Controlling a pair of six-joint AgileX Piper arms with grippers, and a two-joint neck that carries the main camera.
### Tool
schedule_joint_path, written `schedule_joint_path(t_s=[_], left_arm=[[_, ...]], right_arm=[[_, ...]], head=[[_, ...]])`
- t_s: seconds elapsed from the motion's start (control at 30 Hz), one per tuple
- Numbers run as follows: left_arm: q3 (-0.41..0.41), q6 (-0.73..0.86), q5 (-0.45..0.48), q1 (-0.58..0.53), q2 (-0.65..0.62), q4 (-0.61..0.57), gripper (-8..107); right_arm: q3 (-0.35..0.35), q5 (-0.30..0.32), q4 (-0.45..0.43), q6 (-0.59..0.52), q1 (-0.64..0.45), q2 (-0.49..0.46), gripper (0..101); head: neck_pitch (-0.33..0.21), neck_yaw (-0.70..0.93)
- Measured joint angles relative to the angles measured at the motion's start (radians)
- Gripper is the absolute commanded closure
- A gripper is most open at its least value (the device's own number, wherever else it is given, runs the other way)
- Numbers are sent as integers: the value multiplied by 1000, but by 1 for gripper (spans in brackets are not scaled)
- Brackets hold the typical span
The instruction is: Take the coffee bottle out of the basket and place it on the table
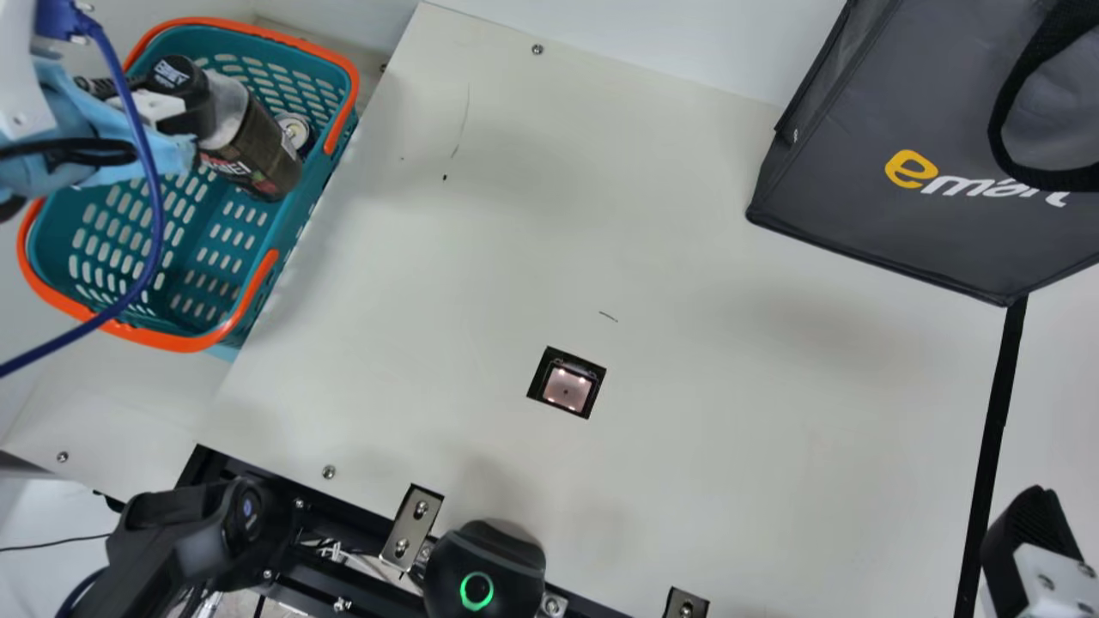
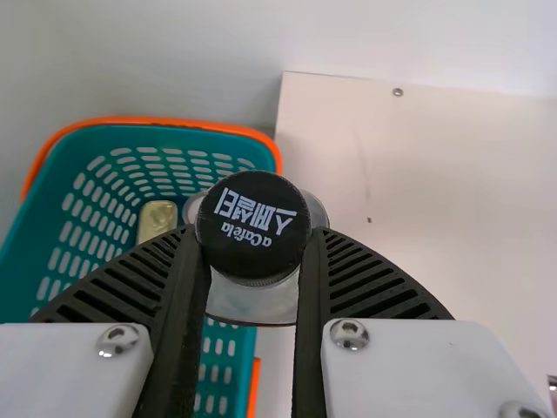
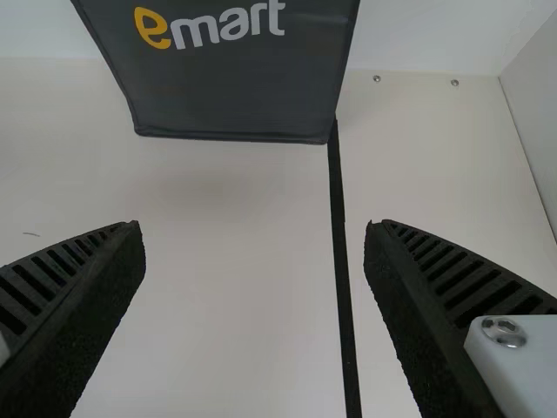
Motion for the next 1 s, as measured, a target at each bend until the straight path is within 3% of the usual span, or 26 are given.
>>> schedule_joint_path(t_s=[1.0], left_arm=[[115, -448, -14, -507, -115, 319, 89]], right_arm=[[0, 1, 0, 0, 0, 0, 10]], head=[[0, 0]])
